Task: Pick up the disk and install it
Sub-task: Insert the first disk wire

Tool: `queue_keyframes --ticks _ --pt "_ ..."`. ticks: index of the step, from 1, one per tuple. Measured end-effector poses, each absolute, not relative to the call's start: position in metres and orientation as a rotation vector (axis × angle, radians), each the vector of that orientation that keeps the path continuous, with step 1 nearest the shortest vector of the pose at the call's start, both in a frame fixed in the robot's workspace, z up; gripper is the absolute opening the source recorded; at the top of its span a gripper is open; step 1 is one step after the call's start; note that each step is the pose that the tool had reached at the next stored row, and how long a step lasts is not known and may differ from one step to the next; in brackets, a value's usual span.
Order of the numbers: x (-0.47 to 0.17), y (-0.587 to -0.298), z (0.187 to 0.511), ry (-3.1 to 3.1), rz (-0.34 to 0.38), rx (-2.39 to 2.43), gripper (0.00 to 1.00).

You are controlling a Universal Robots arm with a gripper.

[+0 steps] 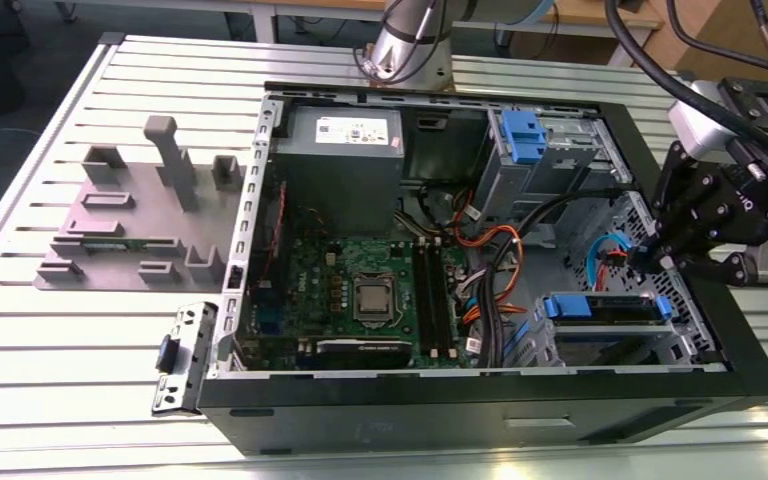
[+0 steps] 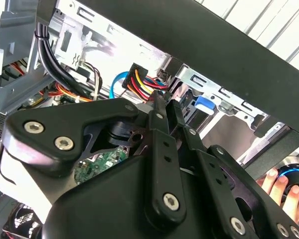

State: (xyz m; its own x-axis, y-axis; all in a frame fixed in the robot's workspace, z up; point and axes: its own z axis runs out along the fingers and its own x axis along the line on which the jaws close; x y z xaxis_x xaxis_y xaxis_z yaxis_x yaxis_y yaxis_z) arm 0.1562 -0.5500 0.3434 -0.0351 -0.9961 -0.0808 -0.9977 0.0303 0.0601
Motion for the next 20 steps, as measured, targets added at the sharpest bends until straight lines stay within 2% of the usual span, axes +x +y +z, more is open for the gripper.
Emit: queue_keyframes --ticks 20 --pt "0.153 -0.572 0.342 2.241 0.160 -2.169 0.19"
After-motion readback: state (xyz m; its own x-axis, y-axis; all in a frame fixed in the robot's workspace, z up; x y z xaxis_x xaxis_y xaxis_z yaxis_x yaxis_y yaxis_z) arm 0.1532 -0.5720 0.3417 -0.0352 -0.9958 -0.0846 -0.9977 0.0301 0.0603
